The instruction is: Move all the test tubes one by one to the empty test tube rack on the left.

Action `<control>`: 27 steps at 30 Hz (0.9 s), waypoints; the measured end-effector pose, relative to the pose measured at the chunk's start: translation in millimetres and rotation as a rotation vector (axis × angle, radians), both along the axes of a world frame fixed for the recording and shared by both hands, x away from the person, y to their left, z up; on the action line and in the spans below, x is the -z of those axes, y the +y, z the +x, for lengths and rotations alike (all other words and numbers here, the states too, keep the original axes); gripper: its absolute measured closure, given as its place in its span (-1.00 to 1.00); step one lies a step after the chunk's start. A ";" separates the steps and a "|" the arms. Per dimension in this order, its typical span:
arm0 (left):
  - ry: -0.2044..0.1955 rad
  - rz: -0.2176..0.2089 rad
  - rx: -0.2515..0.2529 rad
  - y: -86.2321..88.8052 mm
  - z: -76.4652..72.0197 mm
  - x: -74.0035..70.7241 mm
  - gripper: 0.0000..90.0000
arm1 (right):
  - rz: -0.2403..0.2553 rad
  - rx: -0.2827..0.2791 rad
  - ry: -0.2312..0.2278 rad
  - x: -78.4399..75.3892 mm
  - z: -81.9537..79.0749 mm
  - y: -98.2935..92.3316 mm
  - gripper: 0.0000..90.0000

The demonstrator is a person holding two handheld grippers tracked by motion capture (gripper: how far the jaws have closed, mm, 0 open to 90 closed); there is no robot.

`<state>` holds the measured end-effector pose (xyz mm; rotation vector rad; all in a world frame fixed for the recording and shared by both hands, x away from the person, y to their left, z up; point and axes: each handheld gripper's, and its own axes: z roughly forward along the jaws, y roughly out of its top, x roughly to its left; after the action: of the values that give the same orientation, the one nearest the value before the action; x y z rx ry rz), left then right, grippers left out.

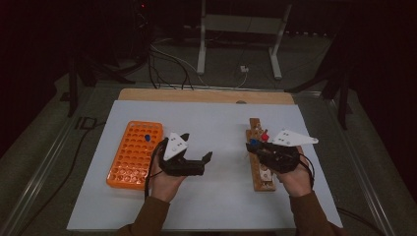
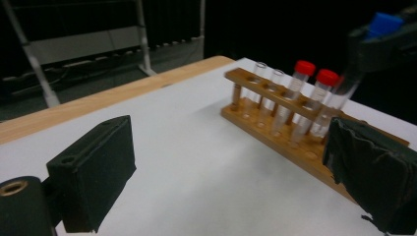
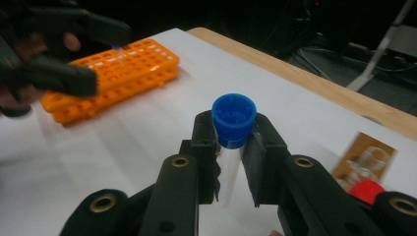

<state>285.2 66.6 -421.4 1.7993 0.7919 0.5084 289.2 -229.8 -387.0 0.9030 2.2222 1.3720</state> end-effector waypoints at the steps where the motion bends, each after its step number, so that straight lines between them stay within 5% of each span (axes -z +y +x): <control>1: -0.007 0.012 0.002 -4.7 -1.0 1.1 -0.81 | 0.002 -0.003 0.003 0.1 0.5 3.1 0.70; 14: -0.019 0.059 0.070 -45.2 -5.0 12.7 -0.51 | 0.012 -0.063 0.030 4.2 2.8 38.0 0.70; 22: -0.034 0.050 0.110 -51.0 -7.5 14.5 0.26 | 0.020 -0.086 0.039 5.6 2.3 46.2 0.70; 27: -0.029 0.050 0.118 -52.0 -6.8 15.5 0.48 | 0.022 -0.092 0.040 6.4 2.1 47.8 0.70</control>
<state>278.4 14.6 -436.9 1.8684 0.6540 0.4802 291.3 -182.0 -393.4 0.8529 2.3091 1.4336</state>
